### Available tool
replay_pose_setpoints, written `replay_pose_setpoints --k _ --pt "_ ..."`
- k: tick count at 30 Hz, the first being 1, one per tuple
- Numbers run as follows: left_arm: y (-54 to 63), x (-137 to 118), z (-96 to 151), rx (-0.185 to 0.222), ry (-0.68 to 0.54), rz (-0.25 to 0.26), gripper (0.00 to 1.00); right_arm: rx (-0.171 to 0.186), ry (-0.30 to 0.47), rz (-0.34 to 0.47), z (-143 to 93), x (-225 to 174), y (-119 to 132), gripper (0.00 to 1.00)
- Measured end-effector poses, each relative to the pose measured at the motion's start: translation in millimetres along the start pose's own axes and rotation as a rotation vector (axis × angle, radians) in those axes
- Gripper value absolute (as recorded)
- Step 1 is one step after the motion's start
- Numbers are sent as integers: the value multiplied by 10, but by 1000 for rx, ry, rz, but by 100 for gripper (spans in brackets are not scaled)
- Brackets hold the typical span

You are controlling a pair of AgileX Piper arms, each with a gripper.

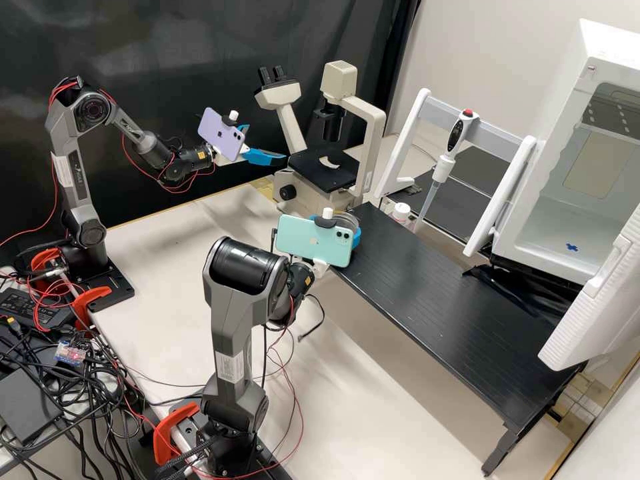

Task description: Move the petri dish to the bench

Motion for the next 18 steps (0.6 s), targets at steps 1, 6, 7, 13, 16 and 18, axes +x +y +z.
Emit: replay_pose_setpoints --k 1,6,7,13,16,18 --pt "0 0 0 0 0 0 100 -1 -1 -7 5 0 -22 0" --pt "0 0 0 0 0 0 100 -10 5 -6 13 -4 -57 0" --pt "0 0 0 0 0 0 100 -14 4 -8 16 -1 -67 0" --pt "0 0 0 0 0 0 100 -15 8 -2 19 -16 -83 100" --pt "0 0 0 0 0 0 100 -23 3 1 20 -34 -95 100" --pt "0 0 0 0 0 0 100 -40 3 6 20 -60 -97 100"
